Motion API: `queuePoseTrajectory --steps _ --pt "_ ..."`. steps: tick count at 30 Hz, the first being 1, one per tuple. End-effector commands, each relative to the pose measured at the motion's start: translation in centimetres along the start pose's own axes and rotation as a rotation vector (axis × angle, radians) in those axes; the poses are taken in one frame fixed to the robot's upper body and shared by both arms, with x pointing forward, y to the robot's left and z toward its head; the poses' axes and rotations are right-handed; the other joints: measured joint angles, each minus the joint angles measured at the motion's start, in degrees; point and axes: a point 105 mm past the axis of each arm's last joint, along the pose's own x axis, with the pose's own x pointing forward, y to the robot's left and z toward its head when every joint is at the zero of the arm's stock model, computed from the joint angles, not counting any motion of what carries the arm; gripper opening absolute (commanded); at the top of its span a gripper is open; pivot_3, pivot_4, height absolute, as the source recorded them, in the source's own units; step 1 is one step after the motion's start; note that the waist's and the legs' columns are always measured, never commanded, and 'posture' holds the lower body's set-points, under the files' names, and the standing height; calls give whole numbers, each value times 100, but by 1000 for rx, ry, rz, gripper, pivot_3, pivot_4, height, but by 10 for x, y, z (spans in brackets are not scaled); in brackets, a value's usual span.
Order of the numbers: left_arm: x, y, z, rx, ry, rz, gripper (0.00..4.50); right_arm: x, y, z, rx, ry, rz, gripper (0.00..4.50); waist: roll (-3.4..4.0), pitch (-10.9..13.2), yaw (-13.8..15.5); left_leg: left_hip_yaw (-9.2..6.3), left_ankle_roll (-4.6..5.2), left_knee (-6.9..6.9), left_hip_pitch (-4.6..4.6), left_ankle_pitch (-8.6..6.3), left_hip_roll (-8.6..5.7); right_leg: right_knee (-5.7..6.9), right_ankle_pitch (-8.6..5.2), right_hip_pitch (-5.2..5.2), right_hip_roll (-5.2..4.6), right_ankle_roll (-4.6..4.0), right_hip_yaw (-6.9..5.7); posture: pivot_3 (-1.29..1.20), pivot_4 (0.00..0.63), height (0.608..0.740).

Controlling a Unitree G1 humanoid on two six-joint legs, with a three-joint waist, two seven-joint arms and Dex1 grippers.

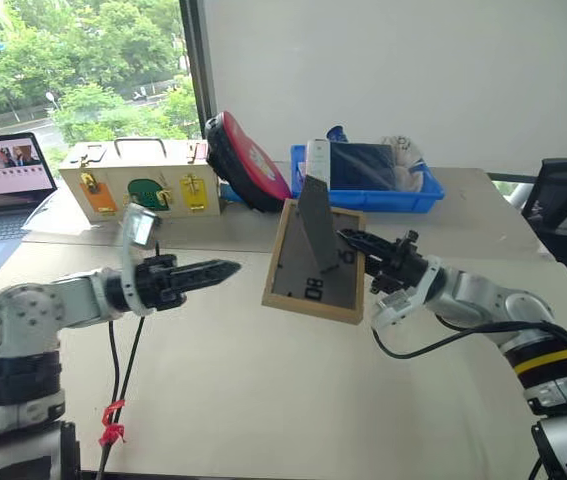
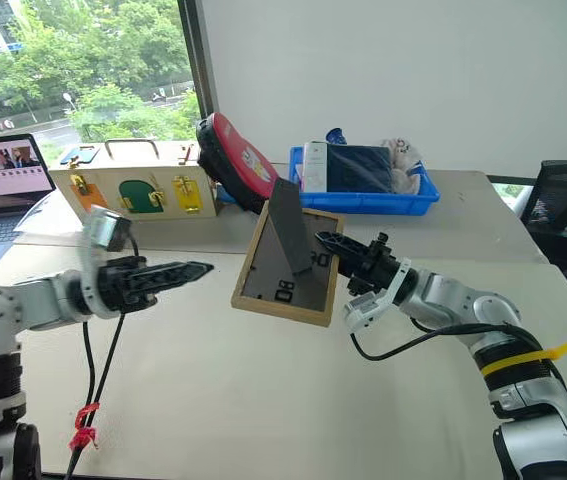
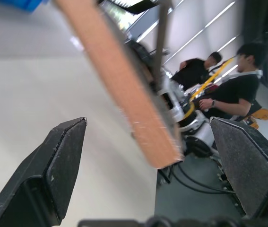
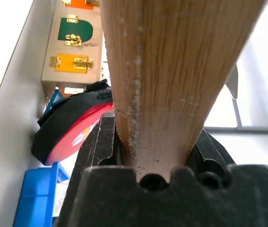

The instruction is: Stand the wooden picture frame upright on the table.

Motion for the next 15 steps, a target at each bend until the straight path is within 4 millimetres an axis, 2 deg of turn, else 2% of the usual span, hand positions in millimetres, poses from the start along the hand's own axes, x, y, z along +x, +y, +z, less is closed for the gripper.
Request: queuePoseTrajectory --steps 1,3,5,8,13,15 --pt "-4 -14 12 363 -33 48 4500 2 0 -9 254 19 28 1228 0 0 -13 0 0 0 4 0 0 -2 0 8 -1 0 -1 0 150 717" --pt "-10 -25 0 384 -41 -25 4500 7 11 -13 579 77 93 1227 0 0 -32 0 1 -1 12 0 0 -3 0 17 0 0 -1 0 150 717" --pt "-16 -26 -6 409 -58 -12 4500 15 10 -22 944 99 126 1227 1 1 -117 -1 2 -7 28 0 3 -3 0 32 2 -1 -1 0 150 717" --pt "-19 -19 -11 437 -52 27 4500 22 7 -28 1304 76 186 1227 7 26 -128 -18 5 -1 48 1 3 -1 0 68 1 -1 -23 0 150 717" --pt "-19 -13 -15 454 -45 52 4500 27 20 -32 1611 131 334 1227 12 42 -103 -39 10 2 62 4 2 -3 -5 88 2 -7 -54 0 150 717" --pt "-21 -14 -18 456 -39 53 4500 34 23 -35 1667 155 360 1227 11 41 -90 -41 10 -5 62 3 2 -4 -9 87 2 -11 -59 0 150 717"
